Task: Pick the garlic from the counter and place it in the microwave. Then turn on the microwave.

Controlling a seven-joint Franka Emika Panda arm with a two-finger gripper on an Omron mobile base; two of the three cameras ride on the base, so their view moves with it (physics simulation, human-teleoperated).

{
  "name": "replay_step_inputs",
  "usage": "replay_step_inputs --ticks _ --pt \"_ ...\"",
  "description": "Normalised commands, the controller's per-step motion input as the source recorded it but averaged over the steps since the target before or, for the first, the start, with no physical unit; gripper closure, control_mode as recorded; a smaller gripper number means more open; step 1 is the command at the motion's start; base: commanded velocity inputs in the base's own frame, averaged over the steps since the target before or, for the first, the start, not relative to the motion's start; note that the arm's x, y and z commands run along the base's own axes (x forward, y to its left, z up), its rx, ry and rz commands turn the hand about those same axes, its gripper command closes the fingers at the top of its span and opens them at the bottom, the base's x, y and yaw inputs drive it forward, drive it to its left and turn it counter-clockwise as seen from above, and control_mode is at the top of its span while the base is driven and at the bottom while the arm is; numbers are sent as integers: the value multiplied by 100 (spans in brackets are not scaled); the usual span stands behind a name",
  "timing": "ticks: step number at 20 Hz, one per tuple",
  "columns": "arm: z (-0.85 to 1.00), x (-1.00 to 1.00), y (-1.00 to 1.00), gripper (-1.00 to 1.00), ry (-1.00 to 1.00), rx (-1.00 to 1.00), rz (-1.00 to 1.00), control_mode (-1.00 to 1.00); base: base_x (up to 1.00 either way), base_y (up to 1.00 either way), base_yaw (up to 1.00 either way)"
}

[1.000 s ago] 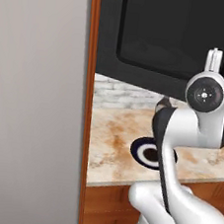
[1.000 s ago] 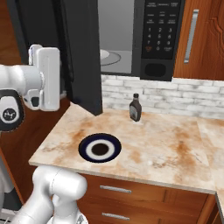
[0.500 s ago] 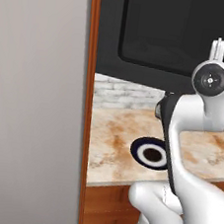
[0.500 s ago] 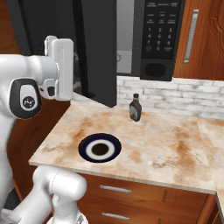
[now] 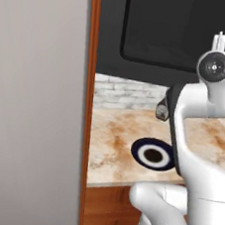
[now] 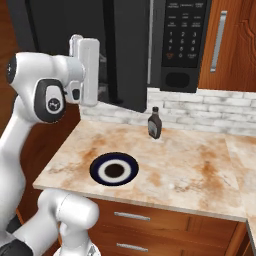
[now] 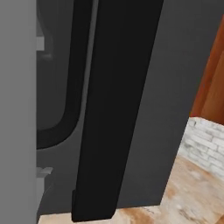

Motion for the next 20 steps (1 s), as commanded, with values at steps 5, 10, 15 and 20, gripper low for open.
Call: replay_step_inputs --ticks 5,10,15,20 --pt "0 46 -26 -100 6 1 2 -100 0 0 0" --pt "0 46 -24 -100 5 2 3 -100 0 0 0" --pt "0 36 -18 -100 1 1 6 -100 0 0 0" --pt "0 30 -16 -100 0 0 7 -100 0 0 0"
